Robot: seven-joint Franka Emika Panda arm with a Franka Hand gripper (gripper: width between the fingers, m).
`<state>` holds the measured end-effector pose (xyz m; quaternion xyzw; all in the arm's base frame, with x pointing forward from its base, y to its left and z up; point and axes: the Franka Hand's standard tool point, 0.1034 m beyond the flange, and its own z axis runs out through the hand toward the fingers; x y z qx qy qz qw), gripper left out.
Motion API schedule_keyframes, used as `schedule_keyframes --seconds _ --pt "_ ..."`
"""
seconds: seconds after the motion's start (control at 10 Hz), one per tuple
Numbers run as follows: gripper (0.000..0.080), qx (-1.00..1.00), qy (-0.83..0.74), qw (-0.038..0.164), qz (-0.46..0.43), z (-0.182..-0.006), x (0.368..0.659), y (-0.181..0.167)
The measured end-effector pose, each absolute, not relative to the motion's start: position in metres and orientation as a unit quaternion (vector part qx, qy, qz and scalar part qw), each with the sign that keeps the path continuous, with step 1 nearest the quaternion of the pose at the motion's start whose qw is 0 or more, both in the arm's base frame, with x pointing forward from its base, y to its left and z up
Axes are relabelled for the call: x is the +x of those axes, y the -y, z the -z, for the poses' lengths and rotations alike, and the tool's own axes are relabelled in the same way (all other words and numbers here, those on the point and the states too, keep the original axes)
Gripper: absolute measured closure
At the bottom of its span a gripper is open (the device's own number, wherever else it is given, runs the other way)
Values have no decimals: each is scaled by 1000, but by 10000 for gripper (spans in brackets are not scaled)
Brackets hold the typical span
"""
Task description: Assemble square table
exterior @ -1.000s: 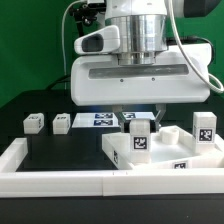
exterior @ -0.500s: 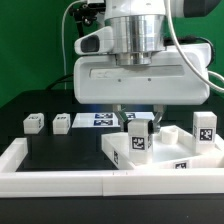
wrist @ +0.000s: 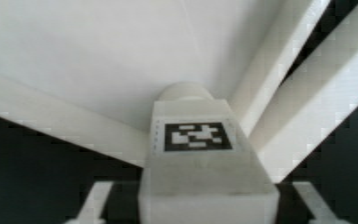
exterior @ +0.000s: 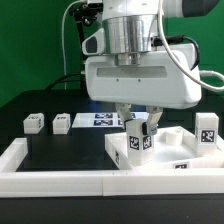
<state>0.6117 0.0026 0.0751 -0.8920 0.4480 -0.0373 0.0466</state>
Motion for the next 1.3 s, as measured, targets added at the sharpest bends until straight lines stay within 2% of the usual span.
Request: schedule_keyframes --seconds 0.5,1.2,1.3 --pt "508 -762 -646 53 19 -75 611 -5" --pt "507 -648 -759 60 3 -75 611 -5" --pt "318 -655 -753 60 4 -74 611 -5"
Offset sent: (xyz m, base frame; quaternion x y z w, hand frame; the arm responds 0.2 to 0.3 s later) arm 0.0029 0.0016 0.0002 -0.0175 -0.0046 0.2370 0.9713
